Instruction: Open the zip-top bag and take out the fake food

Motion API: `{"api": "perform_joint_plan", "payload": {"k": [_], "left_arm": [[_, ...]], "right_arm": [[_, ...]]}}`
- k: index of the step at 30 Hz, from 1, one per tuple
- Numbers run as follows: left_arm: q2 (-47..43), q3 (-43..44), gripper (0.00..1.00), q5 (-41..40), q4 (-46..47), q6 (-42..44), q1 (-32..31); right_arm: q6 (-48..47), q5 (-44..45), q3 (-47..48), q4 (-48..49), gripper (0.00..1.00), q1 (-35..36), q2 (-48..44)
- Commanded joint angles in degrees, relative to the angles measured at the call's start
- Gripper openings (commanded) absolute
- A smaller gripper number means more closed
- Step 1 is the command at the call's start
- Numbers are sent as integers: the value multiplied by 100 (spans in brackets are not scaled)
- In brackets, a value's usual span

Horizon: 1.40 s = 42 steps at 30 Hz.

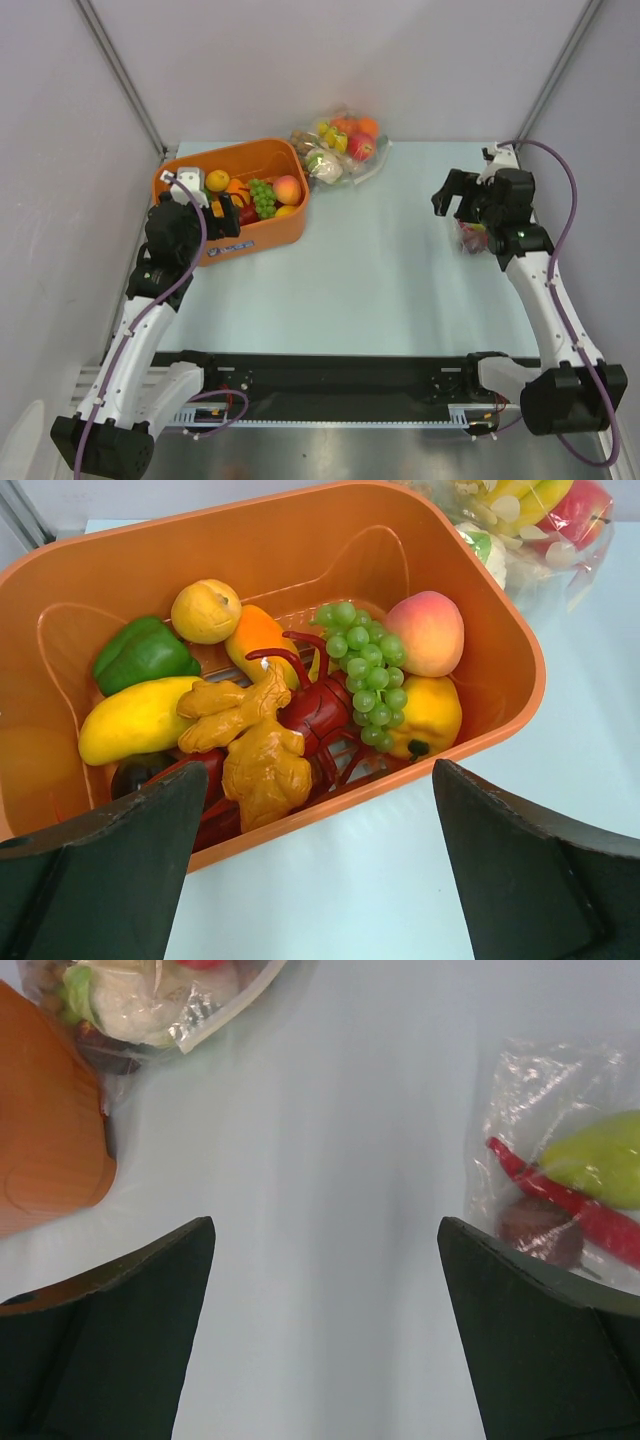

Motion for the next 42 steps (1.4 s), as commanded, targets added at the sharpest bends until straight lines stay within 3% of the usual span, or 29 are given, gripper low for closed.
{"api": "perform_joint_plan", "payload": {"k": [1,8,15,22,28,32,35,37,38,42], "left_arm": [[-48,190,100,75,83,154,-24],[14,199,100,101,30,163,-15],[40,190,100,110,30,172,64],[40,181,100,522,65,49,468],[-13,155,100,813,118,-48,662],[-30,146,100,901,127,-21,662],[-13,128,100,988,136,-4,662],[5,111,100,1050,153,5,662],[48,111,100,1068,145,5,662],[75,111,100,1313,162,14,662]], "right_arm": [[9,-109,510,569,100,313,507],[-500,392,2170,991,100,1403,2571],[-984,550,3876,1562,100,2036,4856],[-1476,805,4896,1844,100,2388,6211],[-1942,2436,5371,1975,100,2608,6853],[-1960,2651,5512,2073,97,2538,7108],[-2021,2564,5713,2231,78,2495,7336],[-1978,2450,6090,1882,48,2468,7460],[-1960,2362,6179,1784,27,2442,7495],[-1881,1362,6136,1494,10,2372,7268]]}}
